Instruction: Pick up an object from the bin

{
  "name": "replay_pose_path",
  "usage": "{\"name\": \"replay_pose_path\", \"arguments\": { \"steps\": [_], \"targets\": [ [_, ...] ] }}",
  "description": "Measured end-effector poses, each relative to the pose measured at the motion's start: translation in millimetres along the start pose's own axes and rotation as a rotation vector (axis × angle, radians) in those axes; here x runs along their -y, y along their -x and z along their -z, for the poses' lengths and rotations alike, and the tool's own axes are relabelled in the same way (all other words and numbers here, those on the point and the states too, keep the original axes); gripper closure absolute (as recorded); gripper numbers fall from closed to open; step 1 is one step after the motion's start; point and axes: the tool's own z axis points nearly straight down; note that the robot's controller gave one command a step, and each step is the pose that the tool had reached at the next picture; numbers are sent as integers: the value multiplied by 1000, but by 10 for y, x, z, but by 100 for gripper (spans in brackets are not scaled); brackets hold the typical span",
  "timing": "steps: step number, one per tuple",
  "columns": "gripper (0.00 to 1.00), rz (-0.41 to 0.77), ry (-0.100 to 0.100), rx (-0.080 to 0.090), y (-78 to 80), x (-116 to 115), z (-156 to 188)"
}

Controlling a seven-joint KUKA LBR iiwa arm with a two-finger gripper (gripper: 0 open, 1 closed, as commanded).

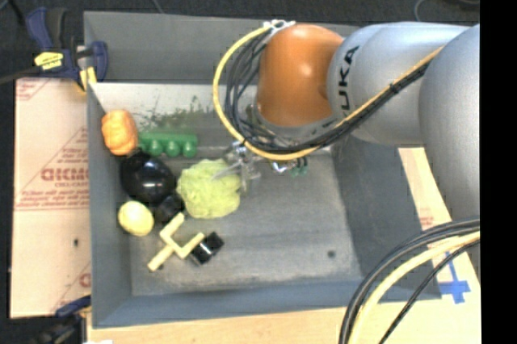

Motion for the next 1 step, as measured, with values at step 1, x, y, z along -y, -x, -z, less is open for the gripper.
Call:
{"name": "replay_pose_path", "arguments": {
  "steps": [1],
  "targets": [
    [100,-58,-6,40,-13,-19,162]
  ]
}}
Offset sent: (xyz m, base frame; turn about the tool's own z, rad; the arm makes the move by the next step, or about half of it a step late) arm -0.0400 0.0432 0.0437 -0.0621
